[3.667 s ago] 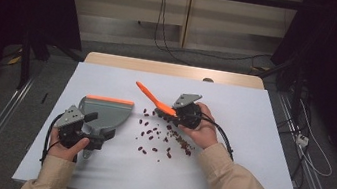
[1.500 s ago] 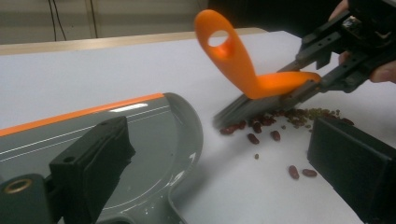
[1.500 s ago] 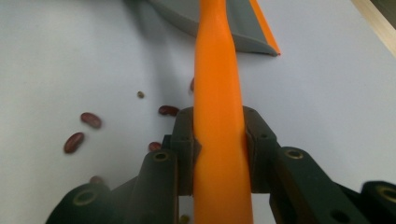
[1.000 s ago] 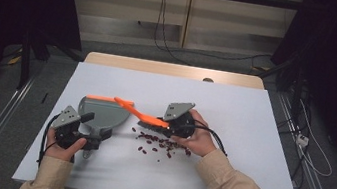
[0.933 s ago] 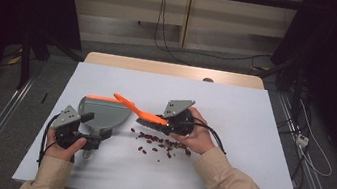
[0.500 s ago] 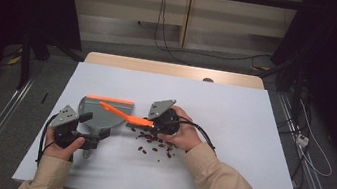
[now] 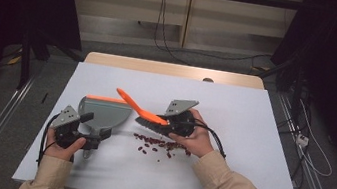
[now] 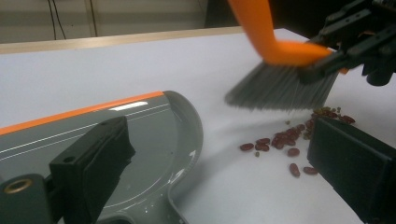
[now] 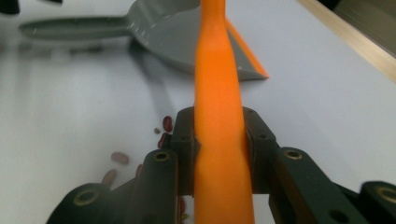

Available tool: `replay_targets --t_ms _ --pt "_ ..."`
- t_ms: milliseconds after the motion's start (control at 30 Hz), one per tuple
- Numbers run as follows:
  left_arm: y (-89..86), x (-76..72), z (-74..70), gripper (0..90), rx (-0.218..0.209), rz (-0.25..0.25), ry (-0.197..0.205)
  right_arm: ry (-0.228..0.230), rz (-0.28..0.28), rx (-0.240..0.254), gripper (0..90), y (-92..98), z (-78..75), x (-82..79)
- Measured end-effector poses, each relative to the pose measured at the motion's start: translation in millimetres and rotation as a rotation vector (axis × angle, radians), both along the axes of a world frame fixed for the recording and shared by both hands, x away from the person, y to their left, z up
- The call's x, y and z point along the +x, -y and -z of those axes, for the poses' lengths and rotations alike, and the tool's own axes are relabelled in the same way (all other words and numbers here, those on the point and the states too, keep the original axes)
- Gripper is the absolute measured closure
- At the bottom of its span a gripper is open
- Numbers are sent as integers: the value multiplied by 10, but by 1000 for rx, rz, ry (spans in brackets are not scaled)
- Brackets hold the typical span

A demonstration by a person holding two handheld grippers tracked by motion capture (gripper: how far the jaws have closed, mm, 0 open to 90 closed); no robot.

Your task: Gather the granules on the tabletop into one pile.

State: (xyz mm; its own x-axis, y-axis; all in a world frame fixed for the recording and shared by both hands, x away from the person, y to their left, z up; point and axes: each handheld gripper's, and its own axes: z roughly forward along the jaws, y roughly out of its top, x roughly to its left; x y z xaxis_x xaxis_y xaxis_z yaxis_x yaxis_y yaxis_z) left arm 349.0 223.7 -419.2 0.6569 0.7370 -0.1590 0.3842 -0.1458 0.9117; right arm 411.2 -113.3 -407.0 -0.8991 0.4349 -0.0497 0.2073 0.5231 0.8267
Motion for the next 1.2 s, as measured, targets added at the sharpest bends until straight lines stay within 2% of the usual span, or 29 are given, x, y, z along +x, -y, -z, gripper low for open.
replay_targets --t_ms 133,267,300,367,467,567,767,933,1000,1200 --pt "-11 4 6 59 3 -4 -2 -54 136 96 710 62 -75 -47" --pt "-16 5 3 59 4 -4 0 -130 269 201 709 50 -110 -136" --pt "-14 5 4 59 4 -4 1 -152 293 229 709 32 -110 -163" --pt "-9 4 6 60 4 -4 0 -164 326 245 709 -8 -109 -204" --pt "-6 3 7 59 5 -4 0 -165 360 242 709 -84 -92 -266" --pt "-5 0 6 59 4 -3 1 -212 390 276 709 -141 -58 -304" --pt "-9 -2 2 59 5 -2 4 -263 451 311 709 -238 -8 -373" --pt "-14 -2 -1 59 3 -3 7 -266 474 329 710 -323 19 -429" --pt "-13 0 0 60 6 -3 6 -289 472 347 710 -354 34 -444" --pt "-17 1 0 59 4 -5 8 -326 487 342 709 -478 103 -513"
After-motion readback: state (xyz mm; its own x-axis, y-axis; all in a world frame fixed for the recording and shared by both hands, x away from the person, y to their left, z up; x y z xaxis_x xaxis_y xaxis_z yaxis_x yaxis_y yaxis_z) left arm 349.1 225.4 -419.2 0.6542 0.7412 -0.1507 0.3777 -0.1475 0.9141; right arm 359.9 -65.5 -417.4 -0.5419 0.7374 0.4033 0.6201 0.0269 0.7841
